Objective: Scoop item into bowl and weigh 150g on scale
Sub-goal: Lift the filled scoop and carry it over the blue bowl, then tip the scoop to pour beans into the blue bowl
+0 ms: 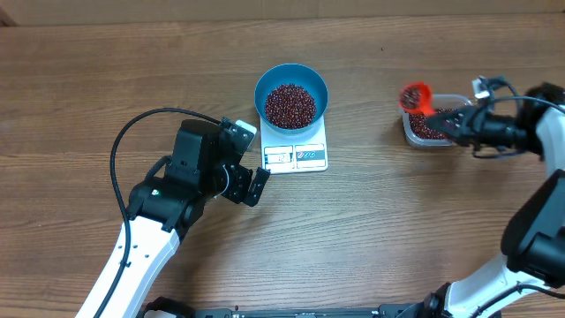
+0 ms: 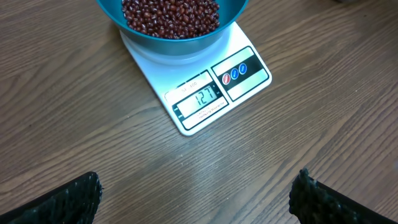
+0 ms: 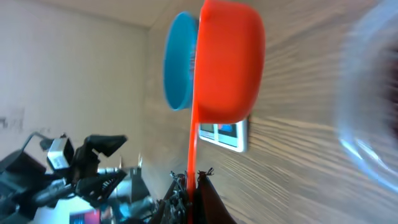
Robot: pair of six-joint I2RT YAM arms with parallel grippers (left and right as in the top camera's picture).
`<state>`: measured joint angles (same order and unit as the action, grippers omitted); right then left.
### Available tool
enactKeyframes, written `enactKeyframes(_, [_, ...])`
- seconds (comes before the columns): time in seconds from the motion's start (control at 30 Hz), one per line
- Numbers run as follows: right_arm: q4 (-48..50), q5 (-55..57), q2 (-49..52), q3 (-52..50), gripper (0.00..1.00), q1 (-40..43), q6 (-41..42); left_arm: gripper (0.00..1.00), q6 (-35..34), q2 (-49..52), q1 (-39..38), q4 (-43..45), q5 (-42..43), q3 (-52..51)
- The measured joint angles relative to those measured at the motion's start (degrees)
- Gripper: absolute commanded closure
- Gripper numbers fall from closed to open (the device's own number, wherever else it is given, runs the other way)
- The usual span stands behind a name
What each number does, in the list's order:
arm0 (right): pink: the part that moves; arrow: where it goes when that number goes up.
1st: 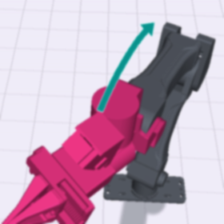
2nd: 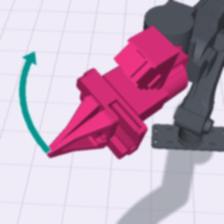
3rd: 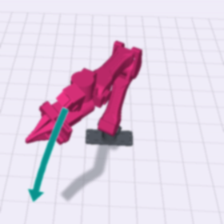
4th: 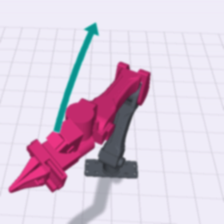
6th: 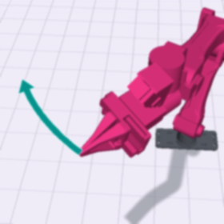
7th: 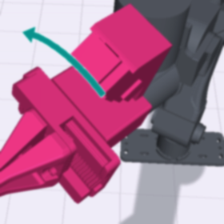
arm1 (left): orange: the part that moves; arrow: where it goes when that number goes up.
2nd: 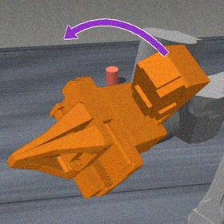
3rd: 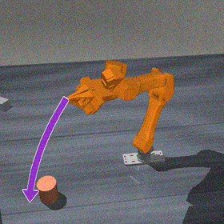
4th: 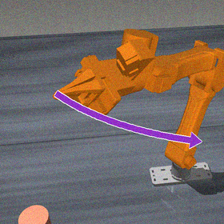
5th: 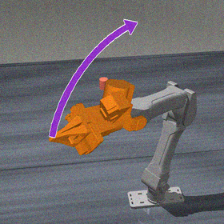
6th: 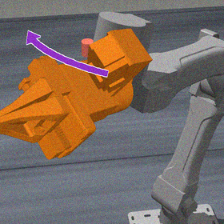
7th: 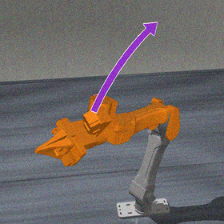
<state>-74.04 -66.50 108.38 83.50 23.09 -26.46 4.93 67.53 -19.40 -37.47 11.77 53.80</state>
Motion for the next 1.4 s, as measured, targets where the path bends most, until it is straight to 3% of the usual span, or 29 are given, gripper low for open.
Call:
enactKeyframes(0.17, [5.07, -0.96, 0.00, 3.80, 0.96, -6.47, 4.96, 0.00, 0.00, 0.00, 0.00, 0.00, 0.00, 0.00])
enactKeyframes(0.4, [19.12, 1.22, 0.00, 5.44, 0.96, -16.92, 18.67, 0.01, 0.00, 0.00, 0.02, -0.02, 0.00, 0.00])
enactKeyframes(0.73, [29.55, 11.67, 0.00, 5.46, 0.96, -28.81, 34.75, 0.01, 0.00, 0.00, 0.02, 0.00, 0.00, 0.00])
enactKeyframes(1.07, [29.86, 28.15, 0.00, 6.67, 0.96, -36.94, 38.23, 0.01, 0.00, 0.00, 0.00, 0.00, 0.00, 0.00])
enactKeyframes(1.4, [26.86, 47.67, 0.00, 11.45, 0.96, -44.54, 36.70, 0.00, 0.00, 0.00, 0.02, 0.00, 0.00, 0.00])
